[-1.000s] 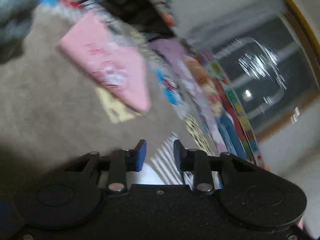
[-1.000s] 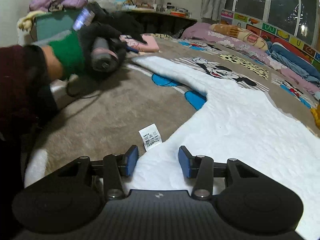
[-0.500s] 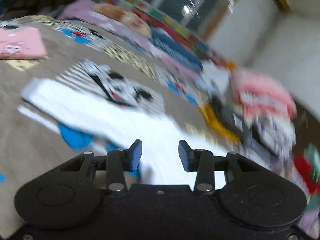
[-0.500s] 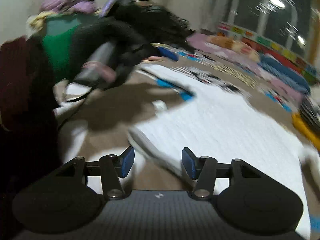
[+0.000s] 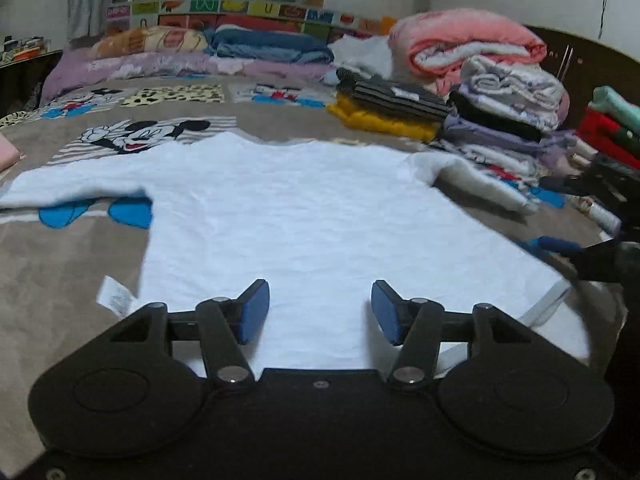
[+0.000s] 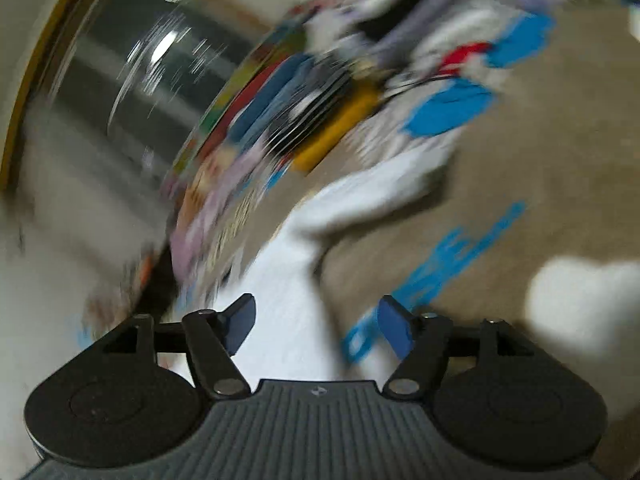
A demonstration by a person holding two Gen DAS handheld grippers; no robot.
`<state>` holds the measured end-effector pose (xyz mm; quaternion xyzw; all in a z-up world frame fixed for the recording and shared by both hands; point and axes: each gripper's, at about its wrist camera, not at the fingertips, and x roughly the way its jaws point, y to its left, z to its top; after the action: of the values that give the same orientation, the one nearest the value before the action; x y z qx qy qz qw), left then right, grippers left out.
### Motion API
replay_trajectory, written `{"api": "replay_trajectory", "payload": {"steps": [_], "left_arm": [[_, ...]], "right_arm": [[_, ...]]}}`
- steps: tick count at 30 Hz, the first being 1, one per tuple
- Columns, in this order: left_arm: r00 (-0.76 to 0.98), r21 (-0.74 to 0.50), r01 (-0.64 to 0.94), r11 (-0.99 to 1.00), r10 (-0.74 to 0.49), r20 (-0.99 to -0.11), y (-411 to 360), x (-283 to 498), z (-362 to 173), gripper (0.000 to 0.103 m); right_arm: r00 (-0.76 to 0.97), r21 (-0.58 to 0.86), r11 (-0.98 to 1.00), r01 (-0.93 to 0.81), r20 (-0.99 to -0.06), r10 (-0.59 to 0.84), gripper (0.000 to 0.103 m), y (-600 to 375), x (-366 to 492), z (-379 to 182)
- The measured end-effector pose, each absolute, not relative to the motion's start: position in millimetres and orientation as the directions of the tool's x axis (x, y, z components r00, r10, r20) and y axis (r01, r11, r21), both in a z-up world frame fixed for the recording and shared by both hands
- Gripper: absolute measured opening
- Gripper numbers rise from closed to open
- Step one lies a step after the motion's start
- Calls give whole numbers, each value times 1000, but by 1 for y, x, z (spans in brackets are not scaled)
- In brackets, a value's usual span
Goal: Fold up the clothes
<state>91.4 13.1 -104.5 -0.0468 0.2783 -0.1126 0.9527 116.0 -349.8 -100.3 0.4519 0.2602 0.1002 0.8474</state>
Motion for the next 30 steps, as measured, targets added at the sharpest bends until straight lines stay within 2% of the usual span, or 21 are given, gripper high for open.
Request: {"api": "replay_trajectory", "payload": {"steps": [5,10,12,15,18,19,20,21,23,25,30], "left_arm": [[829,-121,229,966,-259,-495,-10,80,-110,56],[837,-55,283,958,-274,-474,-47,78,-107,57],[842,-46,304,952,-291,-454,-68,81,-104,57],[828,-46,342,938,-325,-456,-98,87,-110,57],[806,47,360,932,-286,-518,-131,92,-129,57],[824,115,362,925,-260,-503,-139,89,-133,57],[844,187,361,914,-235,-482,-146,84,-138,57],[849,206,359,910,-227,-477,-148,83,-138,57],[834,149,357,922,-243,-495,-141,86,-135,57],[827,113,362,925,-263,-496,-135,88,-136,58],[839,119,361,925,-266,-476,-135,83,-139,58]], "right_arm": [[873,901,397,176,-330,360,73,-392,149,-127],[876,913,367,180,-319,361,70,-402,185,-132],[874,912,367,182,-321,365,58,-406,198,-132],[864,901,391,189,-342,369,46,-412,208,-134],[857,886,432,169,-349,380,44,-411,209,-132],[856,880,448,156,-347,383,43,-410,209,-129],[856,875,463,143,-344,387,38,-409,209,-127],[855,869,478,130,-342,390,27,-408,210,-125],[857,844,527,97,-340,388,11,-408,214,-117],[862,802,594,57,-340,376,10,-410,222,-104],[870,647,762,-41,-352,345,9,-412,249,-67]]}}
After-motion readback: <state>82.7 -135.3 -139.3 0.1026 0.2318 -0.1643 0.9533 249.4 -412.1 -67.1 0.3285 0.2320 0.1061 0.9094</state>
